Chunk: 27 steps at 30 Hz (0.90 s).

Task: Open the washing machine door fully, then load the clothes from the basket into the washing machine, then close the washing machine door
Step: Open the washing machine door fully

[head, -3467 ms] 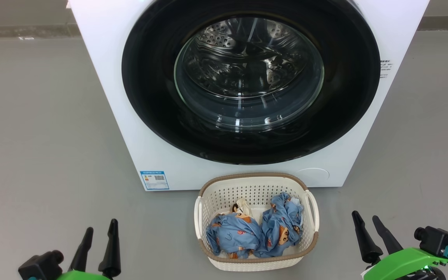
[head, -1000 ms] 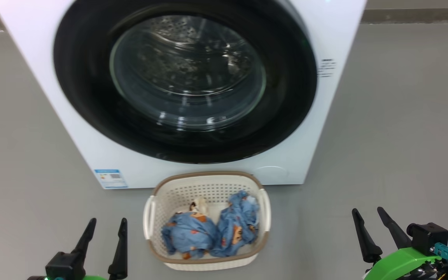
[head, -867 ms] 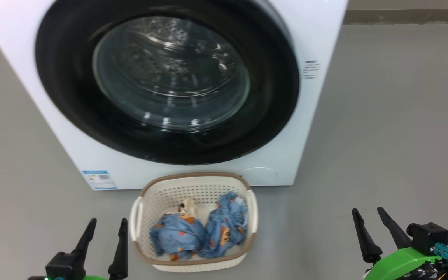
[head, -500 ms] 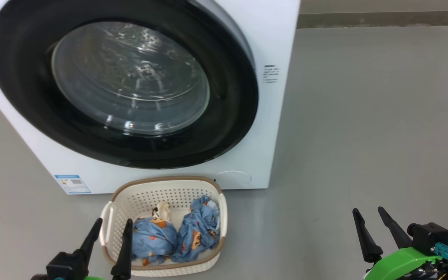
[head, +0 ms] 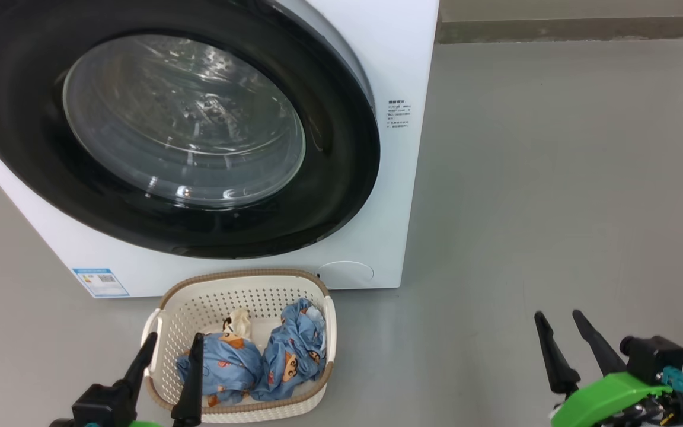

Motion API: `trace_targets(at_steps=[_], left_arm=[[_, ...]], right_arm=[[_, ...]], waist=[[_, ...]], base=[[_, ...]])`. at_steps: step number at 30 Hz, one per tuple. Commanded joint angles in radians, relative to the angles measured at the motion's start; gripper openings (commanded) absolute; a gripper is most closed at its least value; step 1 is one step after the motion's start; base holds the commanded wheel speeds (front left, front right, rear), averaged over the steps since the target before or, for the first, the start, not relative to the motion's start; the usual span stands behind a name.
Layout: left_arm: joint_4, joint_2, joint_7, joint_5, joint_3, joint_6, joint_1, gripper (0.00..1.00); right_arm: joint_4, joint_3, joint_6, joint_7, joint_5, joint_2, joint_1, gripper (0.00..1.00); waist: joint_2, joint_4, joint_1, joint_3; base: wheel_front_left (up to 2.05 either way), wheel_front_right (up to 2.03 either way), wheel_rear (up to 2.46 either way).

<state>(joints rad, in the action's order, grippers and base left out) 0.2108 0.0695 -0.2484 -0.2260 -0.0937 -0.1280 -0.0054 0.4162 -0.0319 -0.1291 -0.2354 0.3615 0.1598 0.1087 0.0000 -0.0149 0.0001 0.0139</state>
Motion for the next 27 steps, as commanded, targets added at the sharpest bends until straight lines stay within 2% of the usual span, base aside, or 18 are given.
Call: trace_targets(at_steps=[1, 2, 7, 12, 20, 27], left_arm=[[-0.029, 0.007, -0.013, -0.008, 0.028, -0.003, -0.033, 1.0], [-0.03, 0.005, -0.013, -0.009, 0.028, -0.003, -0.033, 1.0], [-0.031, -0.003, -0.013, -0.014, 0.024, -0.003, -0.031, 1.0], [-0.032, -0.008, -0.013, -0.017, 0.021, -0.003, -0.041, 1.0], [-0.032, -0.012, -0.013, -0.015, 0.014, -0.003, -0.082, 1.0], [-0.033, -0.015, -0.013, -0.017, 0.0, -0.003, -0.122, 1.0]], right_arm=[[-0.029, -0.021, -0.002, -0.013, 0.017, 0.004, 0.05, 0.05], [-0.032, -0.02, -0.002, -0.013, 0.028, 0.001, 0.058, 0.0], [-0.043, -0.028, -0.002, -0.015, 0.109, -0.016, 0.109, 0.0], [-0.054, -0.045, -0.002, -0.019, 0.24, -0.023, 0.185, 0.0], [-0.09, -0.056, -0.002, -0.025, 0.539, -0.018, 0.348, 0.0], [-0.121, -0.079, -0.002, -0.026, 0.756, 0.02, 0.481, 0.0]], waist=[[0.0, 0.0, 0.0, 0.003], [0.0, -0.001, 0.0, 0.004], [0.0, -0.001, 0.0, 0.013], [0.0, 0.004, -0.0001, 0.03], [0.0, 0.022, -0.0001, 0.081], [0.0, 0.048, -0.0001, 0.132]], base=[[0.0, 0.0, 0.0], [0.0, 0.0, 0.0], [0.0, 0.0, 0.0], [0.0, 0.0, 0.0], [0.0, 0.0, 0.0], [0.0, 0.0, 0.0]])
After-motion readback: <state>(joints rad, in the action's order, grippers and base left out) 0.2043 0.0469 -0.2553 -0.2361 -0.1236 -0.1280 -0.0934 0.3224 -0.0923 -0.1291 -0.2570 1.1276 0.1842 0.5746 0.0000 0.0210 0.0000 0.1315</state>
